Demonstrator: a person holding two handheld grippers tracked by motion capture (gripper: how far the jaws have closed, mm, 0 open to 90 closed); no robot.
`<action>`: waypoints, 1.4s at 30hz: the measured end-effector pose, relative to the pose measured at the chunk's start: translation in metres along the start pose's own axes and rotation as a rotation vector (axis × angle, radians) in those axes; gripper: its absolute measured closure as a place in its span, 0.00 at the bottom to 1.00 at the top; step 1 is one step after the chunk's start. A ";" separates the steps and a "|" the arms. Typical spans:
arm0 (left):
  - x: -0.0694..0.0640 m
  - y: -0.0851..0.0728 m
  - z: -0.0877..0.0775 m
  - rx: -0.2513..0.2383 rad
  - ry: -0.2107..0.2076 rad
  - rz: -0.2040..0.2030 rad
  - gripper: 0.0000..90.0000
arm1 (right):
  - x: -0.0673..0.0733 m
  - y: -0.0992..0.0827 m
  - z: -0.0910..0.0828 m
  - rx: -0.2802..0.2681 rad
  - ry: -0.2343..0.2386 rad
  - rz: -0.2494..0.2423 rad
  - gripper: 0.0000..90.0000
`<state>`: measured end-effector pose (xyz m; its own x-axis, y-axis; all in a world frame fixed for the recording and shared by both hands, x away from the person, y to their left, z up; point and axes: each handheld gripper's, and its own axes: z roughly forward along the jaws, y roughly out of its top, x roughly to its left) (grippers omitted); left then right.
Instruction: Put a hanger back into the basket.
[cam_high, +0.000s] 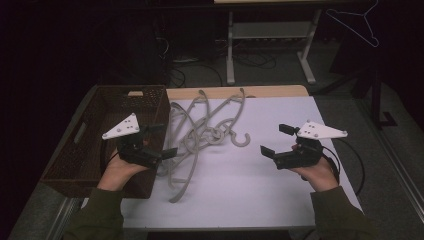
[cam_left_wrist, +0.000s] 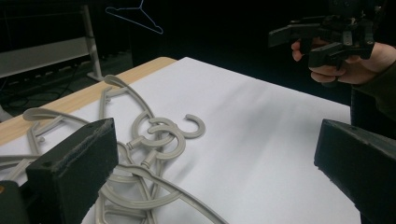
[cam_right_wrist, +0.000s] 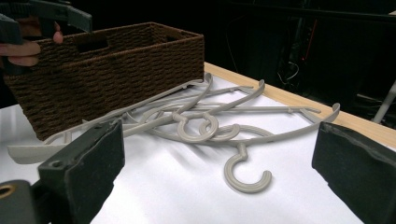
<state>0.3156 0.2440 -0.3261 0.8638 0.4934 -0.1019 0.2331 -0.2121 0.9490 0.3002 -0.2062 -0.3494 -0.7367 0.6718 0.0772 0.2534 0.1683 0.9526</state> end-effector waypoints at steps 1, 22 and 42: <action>-0.001 0.001 0.001 0.001 0.003 -0.003 0.00 | 0.000 0.000 0.000 0.001 -0.002 -0.001 0.02; -0.023 0.015 0.047 0.149 0.057 0.013 0.00 | 0.000 -0.039 -0.012 0.058 -0.052 0.034 0.02; -0.024 -0.022 0.093 0.348 0.126 -0.063 0.00 | -0.004 -0.046 -0.012 0.059 -0.054 0.042 0.02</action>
<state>0.3316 0.1584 -0.3722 0.7859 0.6104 -0.0989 0.4411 -0.4414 0.7814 0.2843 -0.2249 -0.3896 -0.6902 0.7167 0.0995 0.3208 0.1799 0.9299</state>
